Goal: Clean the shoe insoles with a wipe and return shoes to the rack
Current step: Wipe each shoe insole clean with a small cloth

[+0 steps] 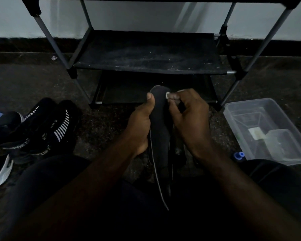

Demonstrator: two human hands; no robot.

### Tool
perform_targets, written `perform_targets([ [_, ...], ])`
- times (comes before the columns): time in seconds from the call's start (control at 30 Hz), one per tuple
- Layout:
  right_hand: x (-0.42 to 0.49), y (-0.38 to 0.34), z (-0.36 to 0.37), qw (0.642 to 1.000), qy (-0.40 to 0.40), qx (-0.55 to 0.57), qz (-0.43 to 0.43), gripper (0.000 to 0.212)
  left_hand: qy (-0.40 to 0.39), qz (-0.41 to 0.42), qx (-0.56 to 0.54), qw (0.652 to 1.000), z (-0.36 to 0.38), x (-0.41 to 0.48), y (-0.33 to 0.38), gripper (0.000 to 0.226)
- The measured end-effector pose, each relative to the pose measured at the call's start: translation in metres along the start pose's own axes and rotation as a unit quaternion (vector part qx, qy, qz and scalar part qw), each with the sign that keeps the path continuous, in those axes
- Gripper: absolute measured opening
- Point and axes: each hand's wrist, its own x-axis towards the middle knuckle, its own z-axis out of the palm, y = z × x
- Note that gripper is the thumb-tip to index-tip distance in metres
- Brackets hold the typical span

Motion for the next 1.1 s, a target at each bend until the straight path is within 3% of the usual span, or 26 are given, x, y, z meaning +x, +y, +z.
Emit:
perform_targets([
  [0.1,-0.013,-0.002,0.004,0.998,-0.055,-0.014,-0.015,0.007,0.001,0.000,-0.018,1.000,-0.001,0.001,0.004,0.063],
  [0.2,-0.020,-0.007,0.006,0.996,-0.085,-0.004,-0.026,0.009,-0.003,0.028,-0.040,0.999,-0.001,0.002,0.006,0.047],
  [0.27,-0.013,-0.006,0.006,0.998,-0.058,0.015,-0.019,0.007,-0.016,0.038,-0.022,0.999,0.002,-0.001,0.002,0.040],
  [0.37,0.005,-0.001,0.003,0.999,0.009,0.048,0.018,0.005,-0.035,0.023,0.018,0.999,0.003,-0.003,-0.008,0.047],
  [0.57,-0.004,-0.005,0.002,0.998,-0.049,0.043,-0.011,0.008,-0.021,0.012,0.008,1.000,0.002,-0.003,-0.004,0.058],
  [0.73,0.006,0.000,-0.002,0.994,0.023,0.080,0.065,0.008,-0.042,0.010,-0.001,0.999,0.003,-0.003,-0.006,0.059],
  [0.9,-0.006,-0.012,0.003,0.994,-0.077,0.072,-0.024,0.008,-0.036,0.016,0.014,0.999,0.000,-0.001,-0.005,0.055],
  [1.03,0.009,0.002,-0.004,0.996,-0.042,0.077,0.023,0.009,-0.046,0.022,0.001,0.999,0.003,0.000,-0.003,0.059],
  [1.1,0.005,0.005,-0.005,0.995,-0.075,0.063,0.035,0.011,-0.042,0.041,-0.020,0.998,0.001,0.002,-0.002,0.054],
])
